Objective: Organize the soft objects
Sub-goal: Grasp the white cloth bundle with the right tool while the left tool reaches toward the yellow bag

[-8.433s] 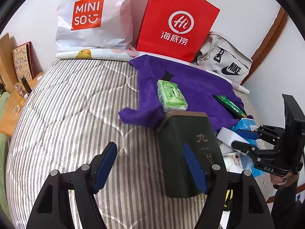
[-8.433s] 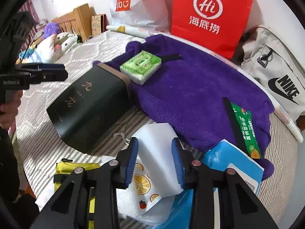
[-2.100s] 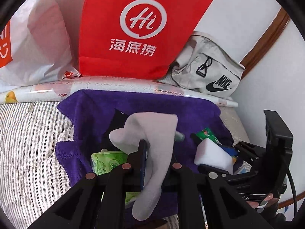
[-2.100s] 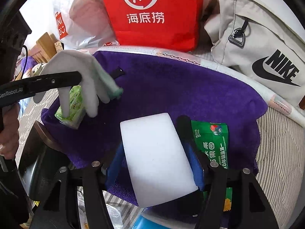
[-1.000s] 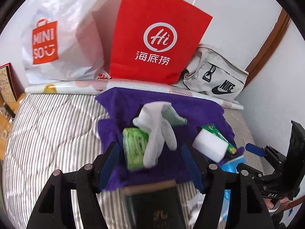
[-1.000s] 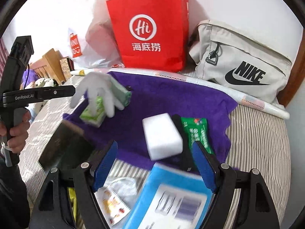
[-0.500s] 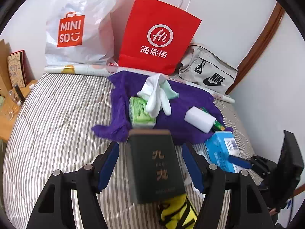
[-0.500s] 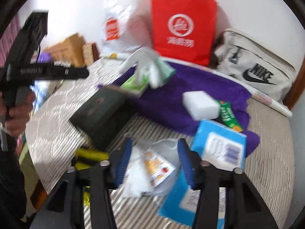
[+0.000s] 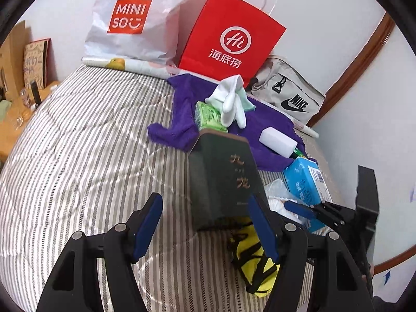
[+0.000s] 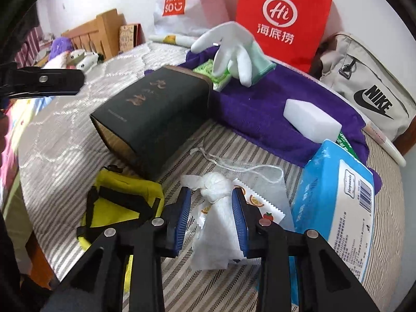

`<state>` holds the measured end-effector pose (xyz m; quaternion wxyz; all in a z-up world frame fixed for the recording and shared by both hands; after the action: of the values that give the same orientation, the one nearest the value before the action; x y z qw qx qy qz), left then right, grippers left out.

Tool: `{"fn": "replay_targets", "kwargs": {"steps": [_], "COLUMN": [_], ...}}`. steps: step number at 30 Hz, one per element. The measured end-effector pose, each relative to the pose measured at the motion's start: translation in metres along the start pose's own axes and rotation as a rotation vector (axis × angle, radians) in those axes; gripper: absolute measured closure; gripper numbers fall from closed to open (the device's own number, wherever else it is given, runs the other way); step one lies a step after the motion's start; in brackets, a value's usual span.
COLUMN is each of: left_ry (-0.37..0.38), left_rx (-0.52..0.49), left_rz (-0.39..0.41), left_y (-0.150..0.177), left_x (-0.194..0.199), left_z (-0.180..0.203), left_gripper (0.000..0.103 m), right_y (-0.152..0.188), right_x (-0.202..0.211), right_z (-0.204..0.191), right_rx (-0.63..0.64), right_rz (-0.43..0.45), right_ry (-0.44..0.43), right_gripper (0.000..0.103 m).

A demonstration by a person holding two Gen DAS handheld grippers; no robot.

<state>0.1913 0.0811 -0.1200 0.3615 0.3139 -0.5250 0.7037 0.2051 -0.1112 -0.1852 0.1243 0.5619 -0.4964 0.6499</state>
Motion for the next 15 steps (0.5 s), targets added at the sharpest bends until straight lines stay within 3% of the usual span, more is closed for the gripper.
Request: {"fn": "replay_targets", "kwargs": {"steps": [4, 7, 12, 15], "left_ry": [-0.001, 0.0, -0.006, -0.002], "left_rx": [-0.007, -0.016, -0.024, -0.026], "left_rz": [-0.012, -0.014, -0.029, -0.051], "left_y": [0.003, 0.004, 0.011, 0.021], "left_x": [-0.005, -0.007, -0.008, -0.009], "left_z": [0.001, 0.002, 0.003, 0.008], "left_gripper": [0.037, 0.037, 0.037, 0.037], "right_y": [0.002, 0.001, -0.004, -0.003], "right_x": [-0.014, -0.019, -0.002, 0.014], "right_z": [0.002, 0.001, 0.005, 0.011], "right_rx": [-0.013, 0.013, -0.072, -0.1], "right_rz": [-0.04, -0.044, 0.027, 0.071], "right_ry": [0.011, 0.044, -0.055, -0.042], "right_gripper": [0.07, 0.086, 0.086, 0.086]}}
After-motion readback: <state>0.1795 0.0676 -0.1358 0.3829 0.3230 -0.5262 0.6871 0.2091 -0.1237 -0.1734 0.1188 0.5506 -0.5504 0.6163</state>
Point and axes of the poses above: each gripper's, at about its wrist camera, not at the fingertips, and x roughly against the way its jaws point, z to its right, y to its underside, the point moved 7 cm from there along -x, roughly the way its jaws point, and after that the axes turned 10 degrees about -y, right-handed, at the moved point
